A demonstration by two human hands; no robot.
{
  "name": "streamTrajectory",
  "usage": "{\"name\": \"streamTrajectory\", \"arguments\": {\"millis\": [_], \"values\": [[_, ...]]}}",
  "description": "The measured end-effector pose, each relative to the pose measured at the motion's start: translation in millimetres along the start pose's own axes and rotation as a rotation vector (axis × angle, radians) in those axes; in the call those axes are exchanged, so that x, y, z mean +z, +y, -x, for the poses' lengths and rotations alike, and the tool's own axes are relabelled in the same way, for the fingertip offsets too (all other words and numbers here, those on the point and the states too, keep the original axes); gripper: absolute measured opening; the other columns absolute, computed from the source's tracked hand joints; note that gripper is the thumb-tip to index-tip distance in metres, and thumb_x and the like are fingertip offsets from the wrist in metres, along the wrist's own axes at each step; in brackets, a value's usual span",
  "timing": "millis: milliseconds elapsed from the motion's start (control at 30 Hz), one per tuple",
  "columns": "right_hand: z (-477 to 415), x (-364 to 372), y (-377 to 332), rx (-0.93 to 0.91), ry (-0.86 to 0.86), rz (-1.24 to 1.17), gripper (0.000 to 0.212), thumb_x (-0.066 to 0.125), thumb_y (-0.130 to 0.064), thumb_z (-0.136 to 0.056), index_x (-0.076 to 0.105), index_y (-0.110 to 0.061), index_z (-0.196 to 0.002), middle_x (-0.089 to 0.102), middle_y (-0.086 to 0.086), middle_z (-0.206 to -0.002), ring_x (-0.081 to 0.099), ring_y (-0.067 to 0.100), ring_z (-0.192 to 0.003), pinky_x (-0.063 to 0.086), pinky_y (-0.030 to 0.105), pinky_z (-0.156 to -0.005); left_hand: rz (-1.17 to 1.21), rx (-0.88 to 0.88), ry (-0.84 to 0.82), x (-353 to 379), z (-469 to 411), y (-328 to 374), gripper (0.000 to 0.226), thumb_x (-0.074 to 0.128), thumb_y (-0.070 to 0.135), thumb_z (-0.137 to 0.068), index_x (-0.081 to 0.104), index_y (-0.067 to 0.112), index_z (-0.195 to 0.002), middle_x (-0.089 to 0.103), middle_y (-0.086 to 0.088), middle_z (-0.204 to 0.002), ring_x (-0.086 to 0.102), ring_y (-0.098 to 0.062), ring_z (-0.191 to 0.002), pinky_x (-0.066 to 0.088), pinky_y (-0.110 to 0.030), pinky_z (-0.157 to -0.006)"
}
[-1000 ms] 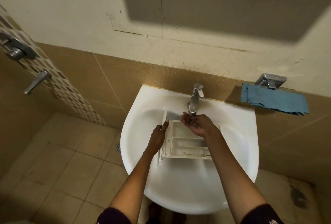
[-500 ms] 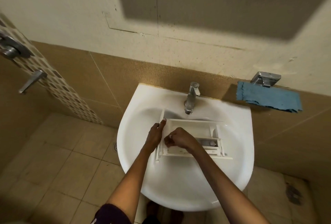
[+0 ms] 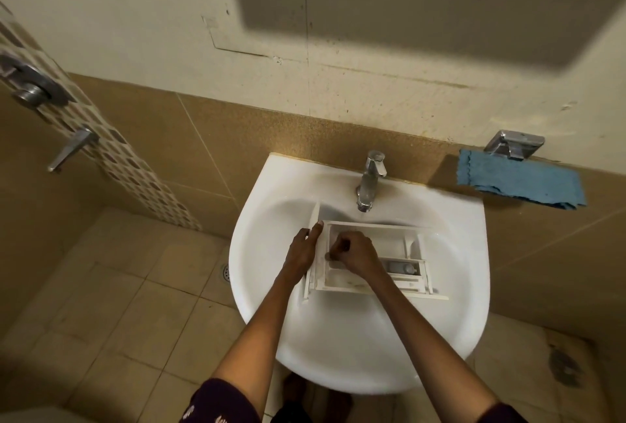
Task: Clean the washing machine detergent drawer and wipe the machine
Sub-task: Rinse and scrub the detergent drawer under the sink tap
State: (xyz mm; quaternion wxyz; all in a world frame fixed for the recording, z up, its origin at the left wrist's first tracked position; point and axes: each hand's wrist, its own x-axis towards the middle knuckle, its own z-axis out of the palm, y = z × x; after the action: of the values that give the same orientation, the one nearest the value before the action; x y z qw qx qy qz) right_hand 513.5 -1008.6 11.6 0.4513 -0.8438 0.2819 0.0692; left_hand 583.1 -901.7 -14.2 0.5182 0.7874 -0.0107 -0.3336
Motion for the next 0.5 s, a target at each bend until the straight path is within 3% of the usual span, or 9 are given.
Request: {"name": "streamTrajectory", "arguments": {"millis": [100, 233, 367, 433, 500], "values": [[7.4, -2.4, -2.1, -0.054, -0.116, 0.189, 0.014, 0.080, -0.011, -0.068, 0.070, -0.006, -0.077, 0.050, 0.000, -0.081, 0.051, 0.013, -0.071, 0.036, 0.018, -0.058, 0.007, -0.003, -0.004, 2.4, -0.7, -0.1, 0.058, 0.040, 0.055, -0.093, 0.053, 0.007, -0.121, 0.058, -0.010, -0.119, 0.056, -0.027, -0.107, 0.044, -0.039, -0.096], [8.5, -1.6, -4.3, -0.095, -0.229, 0.420, 0.032, 0.085, -0.024, -0.061, 0.070, -0.010, -0.084, 0.045, 0.010, -0.107, 0.047, 0.027, -0.103, 0.043, 0.027, -0.079, 0.002, -0.012, -0.001, 2.5, -1.0, 0.2, 0.055, 0.040, 0.056, -0.092, 0.055, 0.009, -0.115, 0.059, -0.010, -0.116, 0.056, -0.027, -0.106, 0.044, -0.041, -0.098], [1.6, 1.1, 2.8, -0.033, -0.150, 0.233, 0.026, 0.088, -0.019, -0.055, 0.062, -0.016, -0.056, 0.065, 0.013, -0.086, 0.049, 0.021, -0.095, 0.034, 0.023, -0.067, -0.006, -0.018, -0.004, 2.0, -2.3, -0.2, 0.058, 0.039, 0.058, -0.091, 0.054, 0.008, -0.118, 0.060, -0.011, -0.116, 0.057, -0.027, -0.104, 0.046, -0.041, -0.097], [3.3, 5.7, 5.9, -0.041, -0.088, 0.192, 0.022, 0.087, -0.017, -0.056, 0.069, -0.010, -0.065, 0.065, 0.015, -0.092, 0.050, 0.024, -0.101, 0.035, 0.023, -0.065, 0.002, -0.023, -0.001, 0.8, -2.8, 0.6, 0.058, 0.040, 0.057, -0.091, 0.055, 0.007, -0.118, 0.060, -0.011, -0.116, 0.057, -0.027, -0.105, 0.045, -0.041, -0.096], [8.9, 5.3, 5.6, -0.074, -0.141, 0.271, 0.023, 0.084, -0.019, -0.061, 0.071, -0.010, -0.077, 0.053, 0.014, -0.108, 0.045, 0.028, -0.107, 0.039, 0.022, -0.073, 0.008, -0.020, -0.014, 2.6, -0.9, 1.2, 0.055, 0.041, 0.055, -0.092, 0.055, 0.007, -0.115, 0.059, -0.011, -0.115, 0.056, -0.026, -0.104, 0.045, -0.038, -0.095]]}}
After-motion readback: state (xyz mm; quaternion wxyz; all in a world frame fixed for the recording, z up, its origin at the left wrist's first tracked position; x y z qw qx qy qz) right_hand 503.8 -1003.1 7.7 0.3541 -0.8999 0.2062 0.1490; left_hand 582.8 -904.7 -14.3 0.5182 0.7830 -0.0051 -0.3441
